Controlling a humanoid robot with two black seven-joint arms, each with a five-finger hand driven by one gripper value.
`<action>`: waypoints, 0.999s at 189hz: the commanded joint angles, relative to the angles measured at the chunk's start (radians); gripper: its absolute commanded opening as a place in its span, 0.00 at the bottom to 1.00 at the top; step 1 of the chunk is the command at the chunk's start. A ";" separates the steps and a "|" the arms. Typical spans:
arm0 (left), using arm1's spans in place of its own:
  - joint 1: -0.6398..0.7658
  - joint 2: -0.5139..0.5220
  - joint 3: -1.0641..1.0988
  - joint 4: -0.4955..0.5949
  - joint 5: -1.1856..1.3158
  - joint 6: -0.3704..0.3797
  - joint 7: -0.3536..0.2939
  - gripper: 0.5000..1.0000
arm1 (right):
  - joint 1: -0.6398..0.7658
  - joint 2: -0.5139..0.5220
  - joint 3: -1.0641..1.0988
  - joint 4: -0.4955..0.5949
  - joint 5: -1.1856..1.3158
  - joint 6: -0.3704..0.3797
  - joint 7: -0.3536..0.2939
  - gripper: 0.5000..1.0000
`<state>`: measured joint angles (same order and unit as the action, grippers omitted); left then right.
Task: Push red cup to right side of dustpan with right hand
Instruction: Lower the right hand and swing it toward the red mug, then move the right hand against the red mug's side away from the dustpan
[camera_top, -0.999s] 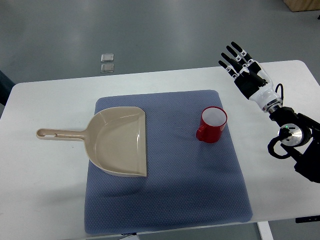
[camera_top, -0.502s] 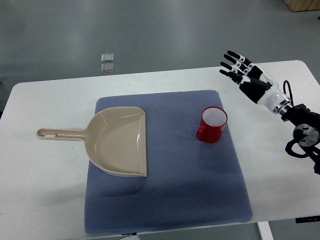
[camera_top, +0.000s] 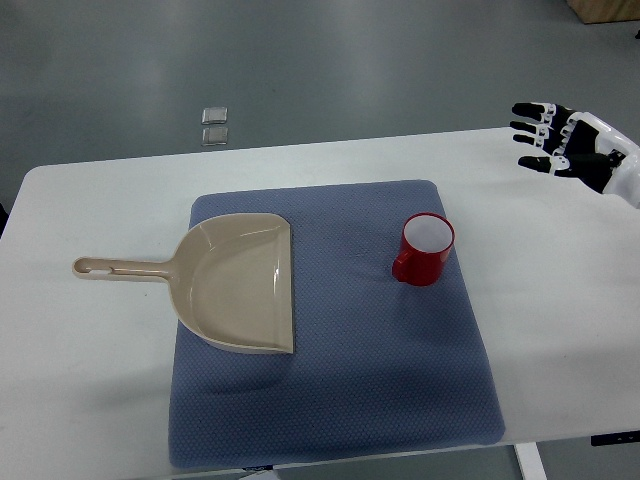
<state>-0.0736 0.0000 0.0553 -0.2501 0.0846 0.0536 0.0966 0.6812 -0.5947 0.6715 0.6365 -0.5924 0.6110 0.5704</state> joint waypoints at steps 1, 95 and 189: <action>0.000 0.000 0.000 0.000 0.000 0.000 0.000 1.00 | -0.006 -0.004 -0.001 0.002 -0.061 0.000 0.029 0.87; 0.000 0.000 0.001 0.005 0.000 0.000 0.000 1.00 | -0.029 0.015 -0.016 0.008 -0.285 0.000 0.040 0.87; 0.000 0.000 0.000 0.005 0.000 0.000 0.000 1.00 | -0.081 0.070 -0.082 0.008 -0.319 0.000 0.040 0.86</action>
<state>-0.0736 0.0000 0.0553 -0.2454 0.0844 0.0536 0.0966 0.6051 -0.5546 0.5894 0.6443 -0.9122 0.6108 0.6109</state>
